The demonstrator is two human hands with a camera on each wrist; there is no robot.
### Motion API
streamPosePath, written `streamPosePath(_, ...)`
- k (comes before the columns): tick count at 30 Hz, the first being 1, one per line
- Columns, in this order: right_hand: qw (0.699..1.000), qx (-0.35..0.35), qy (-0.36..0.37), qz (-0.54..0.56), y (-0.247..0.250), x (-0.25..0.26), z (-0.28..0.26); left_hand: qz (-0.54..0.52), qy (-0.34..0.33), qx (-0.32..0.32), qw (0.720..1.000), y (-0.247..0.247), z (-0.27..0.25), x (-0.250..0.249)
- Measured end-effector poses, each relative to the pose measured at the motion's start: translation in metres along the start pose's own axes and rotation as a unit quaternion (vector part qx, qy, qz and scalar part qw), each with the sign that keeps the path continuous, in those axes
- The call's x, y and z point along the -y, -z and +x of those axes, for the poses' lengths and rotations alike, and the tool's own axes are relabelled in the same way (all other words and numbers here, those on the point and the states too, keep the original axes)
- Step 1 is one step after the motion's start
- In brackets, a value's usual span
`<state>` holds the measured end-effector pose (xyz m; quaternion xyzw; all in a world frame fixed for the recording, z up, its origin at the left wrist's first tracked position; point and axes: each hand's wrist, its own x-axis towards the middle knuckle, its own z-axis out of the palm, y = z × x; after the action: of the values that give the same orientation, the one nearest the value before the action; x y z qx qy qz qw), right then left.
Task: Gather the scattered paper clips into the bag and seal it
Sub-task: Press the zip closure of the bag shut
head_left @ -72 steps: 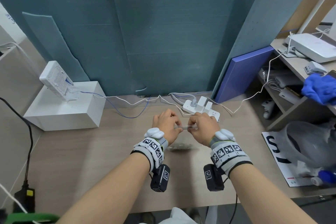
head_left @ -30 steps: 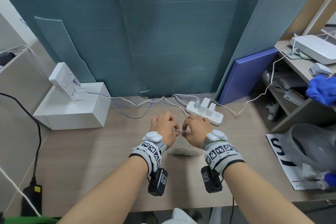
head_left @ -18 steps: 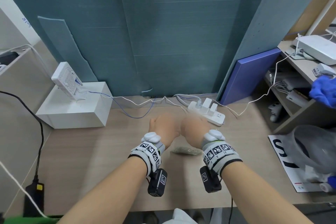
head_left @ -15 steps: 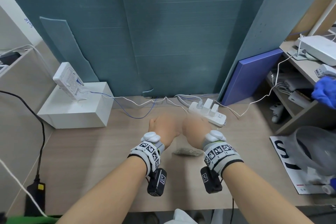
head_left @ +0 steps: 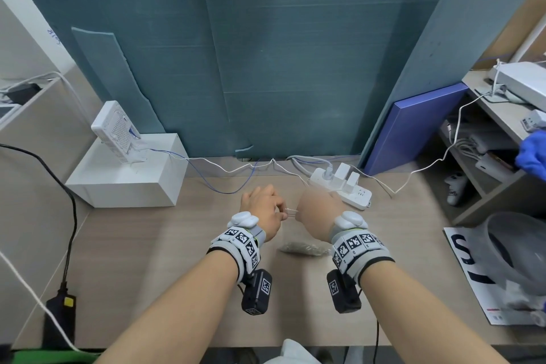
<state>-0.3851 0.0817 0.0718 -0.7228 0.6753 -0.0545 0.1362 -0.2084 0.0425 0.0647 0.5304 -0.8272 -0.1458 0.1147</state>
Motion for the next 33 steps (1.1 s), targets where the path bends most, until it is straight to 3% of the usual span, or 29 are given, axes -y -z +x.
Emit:
streamPosePath(16,0.994,0.027,-0.101,0.024,-0.003,-0.067,0.001,0.002,0.020,0.005,1.000,-0.010,0.012,0.016)
streamPosePath(27,0.985,-0.009,-0.151,0.081,0.013,-0.099,0.003,-0.027,0.078,-0.006,0.997,-0.022,0.035,0.027)
streamPosePath(30,0.975,-0.020,-0.182,0.128,0.006,-0.111,0.013,-0.089,0.109,-0.010,0.990,-0.037,0.045,0.029)
streamPosePath(33,0.936,-0.057,-0.234,0.258,-0.010,-0.113,0.020,-0.168,0.157,0.028,0.973,-0.055,0.049,0.036)
